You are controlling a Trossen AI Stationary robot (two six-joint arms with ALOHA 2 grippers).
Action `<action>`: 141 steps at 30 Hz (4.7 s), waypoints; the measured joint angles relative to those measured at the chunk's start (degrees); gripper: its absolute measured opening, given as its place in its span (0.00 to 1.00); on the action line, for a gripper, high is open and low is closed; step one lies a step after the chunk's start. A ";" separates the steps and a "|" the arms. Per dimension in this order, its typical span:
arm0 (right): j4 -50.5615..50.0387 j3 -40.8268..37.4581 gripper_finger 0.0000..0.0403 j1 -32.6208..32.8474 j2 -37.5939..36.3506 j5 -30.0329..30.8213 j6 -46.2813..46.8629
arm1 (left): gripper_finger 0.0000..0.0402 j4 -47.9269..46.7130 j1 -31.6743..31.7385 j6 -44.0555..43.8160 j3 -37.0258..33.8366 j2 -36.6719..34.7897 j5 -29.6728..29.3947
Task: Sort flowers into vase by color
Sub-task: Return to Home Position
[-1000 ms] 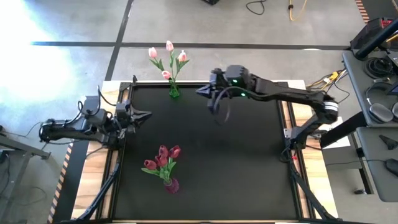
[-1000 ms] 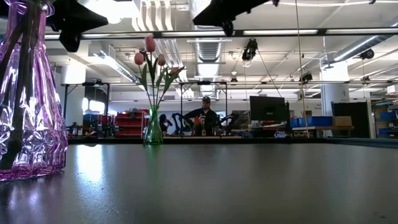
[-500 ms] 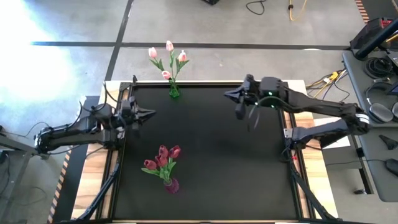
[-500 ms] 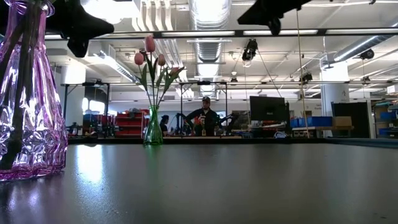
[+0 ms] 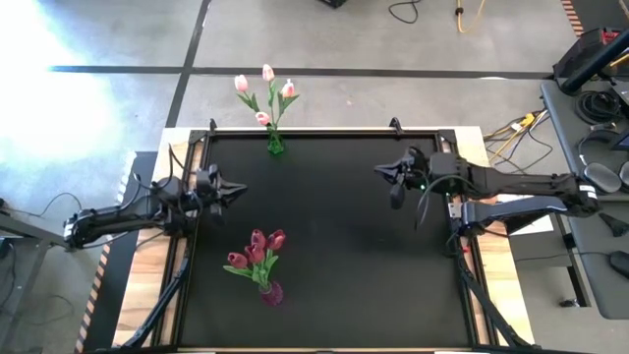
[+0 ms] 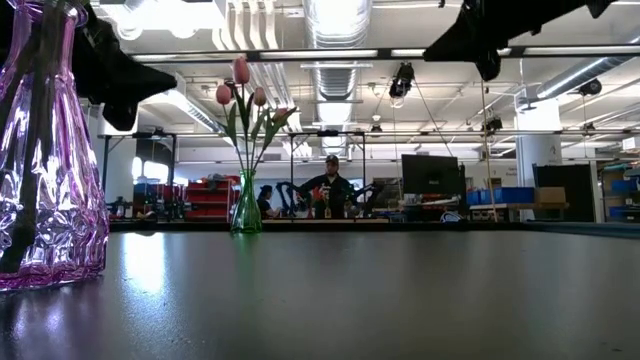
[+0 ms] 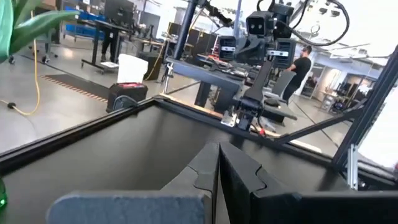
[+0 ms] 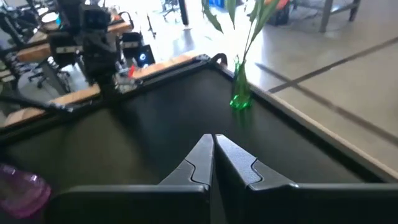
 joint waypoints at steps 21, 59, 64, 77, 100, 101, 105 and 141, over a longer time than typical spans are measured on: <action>7.26 -25.20 0.02 6.13 -20.16 4.74 1.82 | 0.00 -3.03 0.17 2.75 -5.88 -5.70 -0.50; 8.48 -39.61 0.02 2.20 -44.55 -5.32 -9.54 | 0.00 -3.10 0.28 1.75 -5.88 0.54 -1.37; 8.44 -39.61 0.02 2.20 -44.14 -5.13 -14.31 | 0.00 -3.64 0.28 1.59 -5.62 1.04 -2.62; 8.49 -39.64 0.02 2.20 -44.16 -4.93 -13.77 | 0.00 -3.03 0.28 1.59 -5.55 1.81 -3.06; 8.50 -39.68 0.02 2.20 -44.16 -4.90 -13.78 | 0.00 -2.59 0.28 1.57 -5.44 1.81 -3.04; 8.52 -39.68 0.02 2.20 -44.16 -4.89 -13.78 | 0.00 -2.59 0.28 1.57 -5.44 1.81 -3.04; 8.50 -39.68 0.02 2.20 -44.16 -4.90 -13.78 | 0.00 -2.57 0.28 1.57 -5.44 1.81 -3.04; 8.49 -39.70 0.02 2.22 -44.16 -4.89 -13.79 | 0.00 -2.51 0.28 1.57 -5.40 1.81 -2.99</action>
